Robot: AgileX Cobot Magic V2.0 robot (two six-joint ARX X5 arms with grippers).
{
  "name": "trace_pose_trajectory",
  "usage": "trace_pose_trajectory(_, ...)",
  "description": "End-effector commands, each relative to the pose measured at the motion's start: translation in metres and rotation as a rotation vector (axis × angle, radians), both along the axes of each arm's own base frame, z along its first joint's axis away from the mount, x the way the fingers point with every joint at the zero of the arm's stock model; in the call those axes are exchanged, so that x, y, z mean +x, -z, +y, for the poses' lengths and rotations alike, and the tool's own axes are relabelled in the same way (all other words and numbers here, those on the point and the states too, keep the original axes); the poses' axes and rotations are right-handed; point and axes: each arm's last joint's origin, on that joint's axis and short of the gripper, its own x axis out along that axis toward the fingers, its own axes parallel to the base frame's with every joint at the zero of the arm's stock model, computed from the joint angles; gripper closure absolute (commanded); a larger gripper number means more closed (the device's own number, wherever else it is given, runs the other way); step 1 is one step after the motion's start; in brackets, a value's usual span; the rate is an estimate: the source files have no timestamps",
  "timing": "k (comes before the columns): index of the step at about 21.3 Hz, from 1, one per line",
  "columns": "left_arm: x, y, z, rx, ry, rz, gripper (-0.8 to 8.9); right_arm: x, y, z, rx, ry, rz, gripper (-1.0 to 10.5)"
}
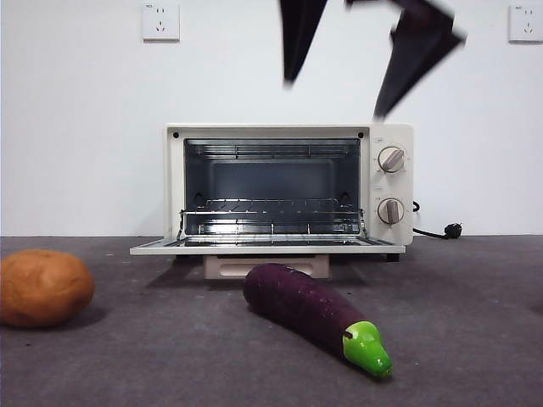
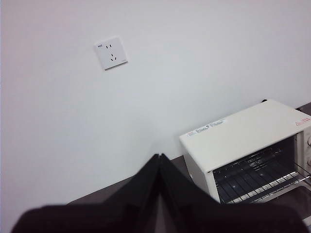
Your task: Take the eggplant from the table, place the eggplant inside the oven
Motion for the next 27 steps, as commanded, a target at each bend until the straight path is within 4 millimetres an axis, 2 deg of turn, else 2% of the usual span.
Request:
trace_pose_trajectory(1, -0.001, 0.000, 0.001, 0.013, -0.005, -0.004, 8.19, -0.004, 0.032, 0.003, -0.021, 0.033, 0.052, 3.8)
trace_pose_trajectory(9, 0.000, 0.002, 0.000, 0.022, 0.003, 0.013, 8.19, -0.021, 0.102, 0.007, -0.011, 0.064, 0.086, 3.8)
trace_pose_trajectory(18, 0.000, 0.005, 0.000, 0.035, 0.002, 0.034, 8.19, -0.026, 0.140, 0.005, 0.003, 0.113, 0.124, 3.9)
trace_pose_trajectory(21, 0.000, 0.005, 0.000, 0.035, 0.002, 0.034, 8.19, -0.026, 0.150, 0.009, -0.017, 0.105, 0.148, 4.6)
trace_pose_trajectory(23, 0.000, 0.005, 0.000, 0.035, 0.002, 0.034, 8.19, -0.027, 0.155, 0.011, -0.030, 0.099, 0.160, 5.5)
trace_pose_trajectory(24, 0.000, 0.005, 0.000, 0.035, 0.002, 0.035, 8.19, -0.028, 0.158, 0.013, -0.036, 0.094, 0.164, 6.3)
trace_pose_trajectory(27, 0.000, 0.005, 0.000, 0.036, 0.002, 0.035, 8.19, -0.029, 0.159, 0.017, -0.037, 0.090, 0.140, 9.5)
